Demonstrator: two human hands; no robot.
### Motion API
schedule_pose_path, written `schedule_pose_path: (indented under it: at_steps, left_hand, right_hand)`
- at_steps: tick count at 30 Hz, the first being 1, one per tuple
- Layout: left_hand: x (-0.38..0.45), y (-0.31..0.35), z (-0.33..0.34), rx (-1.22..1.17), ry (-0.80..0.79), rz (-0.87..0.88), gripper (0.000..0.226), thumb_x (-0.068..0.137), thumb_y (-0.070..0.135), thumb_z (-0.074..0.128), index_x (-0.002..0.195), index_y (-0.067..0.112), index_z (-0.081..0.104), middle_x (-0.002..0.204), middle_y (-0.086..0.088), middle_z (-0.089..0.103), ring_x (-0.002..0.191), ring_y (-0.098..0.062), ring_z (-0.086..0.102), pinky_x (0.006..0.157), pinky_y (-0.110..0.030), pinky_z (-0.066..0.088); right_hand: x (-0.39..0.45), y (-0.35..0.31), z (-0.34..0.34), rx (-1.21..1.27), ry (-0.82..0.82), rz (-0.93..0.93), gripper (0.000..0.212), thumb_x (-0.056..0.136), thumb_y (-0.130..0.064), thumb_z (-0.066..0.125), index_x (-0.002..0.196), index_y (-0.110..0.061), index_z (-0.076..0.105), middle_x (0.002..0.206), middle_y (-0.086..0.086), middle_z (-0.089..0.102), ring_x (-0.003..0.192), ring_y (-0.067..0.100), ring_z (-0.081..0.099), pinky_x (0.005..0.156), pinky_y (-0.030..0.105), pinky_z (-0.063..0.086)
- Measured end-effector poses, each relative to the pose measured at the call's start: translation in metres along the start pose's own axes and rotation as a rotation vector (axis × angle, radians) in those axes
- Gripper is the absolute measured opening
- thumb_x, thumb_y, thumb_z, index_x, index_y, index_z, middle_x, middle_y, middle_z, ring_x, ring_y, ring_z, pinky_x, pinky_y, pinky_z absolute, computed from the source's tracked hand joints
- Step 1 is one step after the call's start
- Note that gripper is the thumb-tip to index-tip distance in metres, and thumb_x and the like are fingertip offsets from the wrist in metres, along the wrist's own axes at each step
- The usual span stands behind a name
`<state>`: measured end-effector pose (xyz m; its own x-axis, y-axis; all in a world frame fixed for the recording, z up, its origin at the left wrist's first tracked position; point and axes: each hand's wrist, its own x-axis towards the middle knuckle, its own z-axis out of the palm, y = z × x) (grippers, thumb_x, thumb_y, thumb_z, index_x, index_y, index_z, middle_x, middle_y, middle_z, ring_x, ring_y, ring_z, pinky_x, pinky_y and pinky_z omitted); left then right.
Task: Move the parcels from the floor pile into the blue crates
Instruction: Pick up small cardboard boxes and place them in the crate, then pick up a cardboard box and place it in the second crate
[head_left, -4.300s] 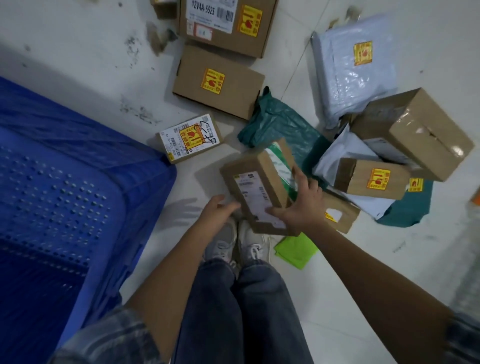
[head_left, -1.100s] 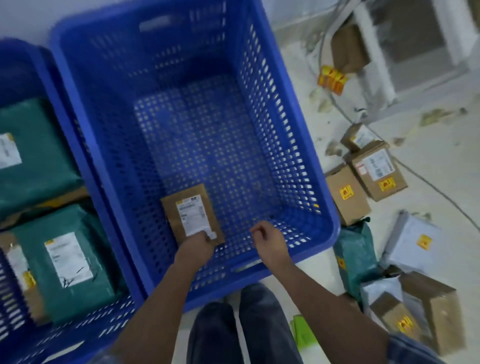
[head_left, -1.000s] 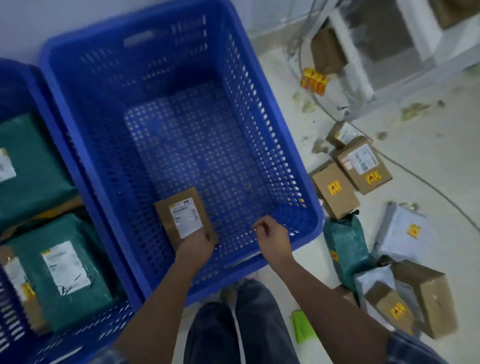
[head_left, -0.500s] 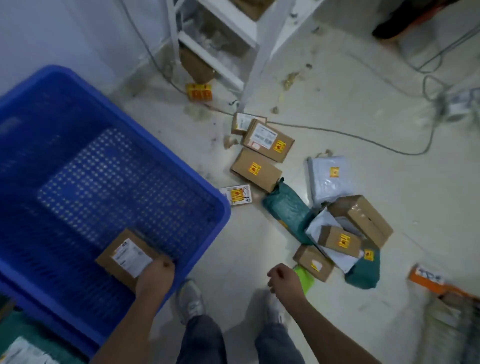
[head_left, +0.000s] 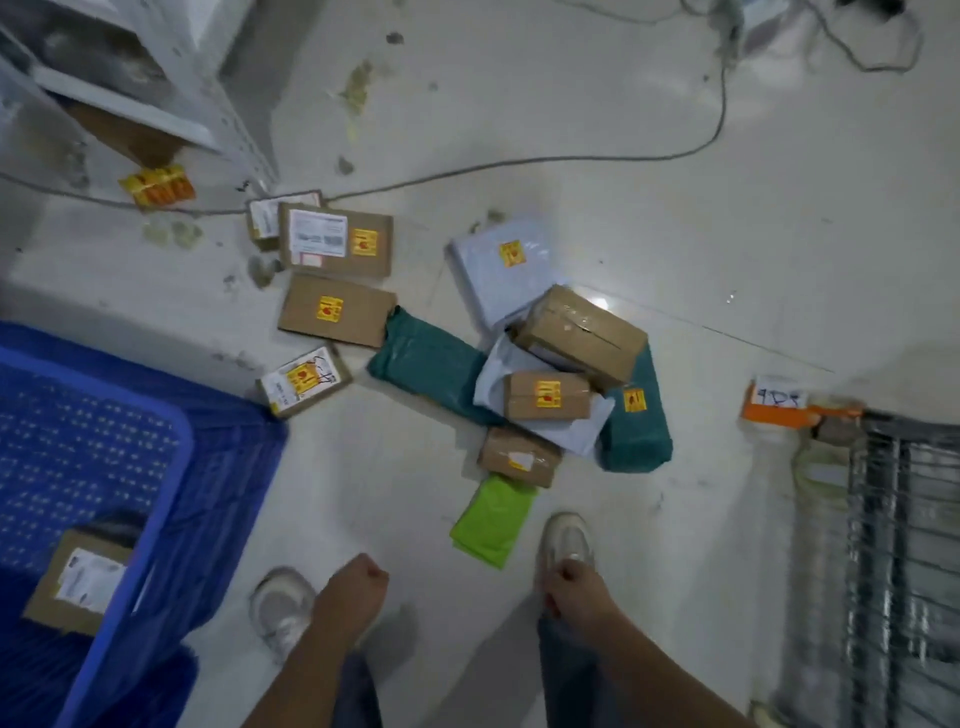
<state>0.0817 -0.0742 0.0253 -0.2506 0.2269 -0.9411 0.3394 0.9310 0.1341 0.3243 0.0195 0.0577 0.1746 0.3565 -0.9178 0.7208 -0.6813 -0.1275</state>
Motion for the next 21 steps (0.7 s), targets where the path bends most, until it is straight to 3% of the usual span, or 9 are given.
schedule_pose_path:
  at_steps: [2,4,6,9,12,16,19,21]
  left_hand:
    - [-0.007,0.040,0.036,0.027,-0.062,-0.055,0.016,0.092,0.012,0.045,0.077,0.007,0.046,0.084,-0.013,0.059,0.073,-0.025,0.056,0.076,-0.033,0.048]
    - [-0.015,0.089,0.065,-0.033,-0.085,-0.057,0.009,0.090,0.017,0.047,0.084,0.010,0.049,0.106,-0.023,0.065,0.093,-0.034,0.064,0.078,-0.038,0.051]
    - [-0.019,0.140,0.086,-0.017,-0.088,-0.008,0.008,0.089,0.020,0.048,0.084,0.014,0.050,0.113,-0.027,0.063,0.105,-0.039,0.062,0.079,-0.040,0.050]
    - [-0.023,0.213,0.097,0.075,-0.037,0.104,0.030,0.094,0.025,0.044,0.116,0.008,0.054,0.122,-0.021,0.060,0.112,-0.034,0.058,0.091,-0.035,0.046]
    - [-0.009,0.271,0.093,0.105,0.047,0.223,0.039,0.094,0.026,0.044,0.130,0.010,0.046,0.130,-0.019,0.055,0.119,-0.035,0.052,0.095,-0.035,0.041]
    - [0.008,0.312,0.071,0.069,0.076,0.306,0.040,0.091,0.021,0.047,0.130,0.015,0.043,0.126,-0.013,0.056,0.114,-0.034,0.054,0.093,-0.037,0.042]
    - [0.047,0.323,0.049,-0.048,0.051,0.272,0.036,0.078,0.025,0.058,0.111,0.011,0.053,0.114,-0.010,0.061,0.105,-0.030,0.060,0.093,-0.041,0.049]
    - [0.078,0.331,0.034,-0.097,0.039,0.267,0.049,0.064,0.036,0.059,0.104,0.009,0.058,0.108,-0.011,0.065,0.103,-0.030,0.063,0.089,-0.039,0.051]
  right_hand:
    - [0.013,0.014,-0.041,-0.011,-0.021,-0.011,0.030,0.092,-0.011,0.049,0.062,-0.012,0.050,0.057,0.003,0.051,0.057,0.019,0.051,0.056,0.027,0.042]
    - [0.029,0.019,-0.085,0.038,-0.039,0.009,0.027,0.091,-0.011,0.051,0.064,-0.011,0.051,0.062,0.008,0.055,0.062,0.022,0.053,0.063,0.036,0.048]
    - [0.044,0.018,-0.124,0.126,-0.030,0.059,0.018,0.091,-0.009,0.050,0.073,-0.006,0.051,0.067,0.014,0.055,0.058,0.023,0.052,0.055,0.034,0.045]
    - [0.070,0.012,-0.170,0.197,0.010,0.064,0.014,0.092,-0.008,0.047,0.078,-0.005,0.050,0.067,0.012,0.055,0.055,0.021,0.049,0.052,0.025,0.038]
    - [0.100,-0.003,-0.194,0.200,0.053,0.029,0.012,0.093,-0.010,0.044,0.086,-0.004,0.051,0.072,0.012,0.057,0.060,0.021,0.051,0.054,0.026,0.042]
    - [0.131,-0.027,-0.198,0.142,0.091,-0.023,0.012,0.088,-0.018,0.048,0.092,-0.009,0.055,0.092,0.016,0.062,0.080,0.026,0.055,0.077,0.040,0.050]
    - [0.143,-0.058,-0.194,0.134,0.062,-0.059,0.030,0.087,-0.014,0.049,0.110,0.005,0.054,0.096,0.016,0.054,0.087,0.027,0.051,0.078,0.037,0.043]
    - [0.156,-0.082,-0.193,0.171,0.075,-0.067,0.035,0.088,-0.010,0.048,0.118,0.008,0.049,0.098,0.021,0.056,0.092,0.033,0.055,0.083,0.039,0.044]
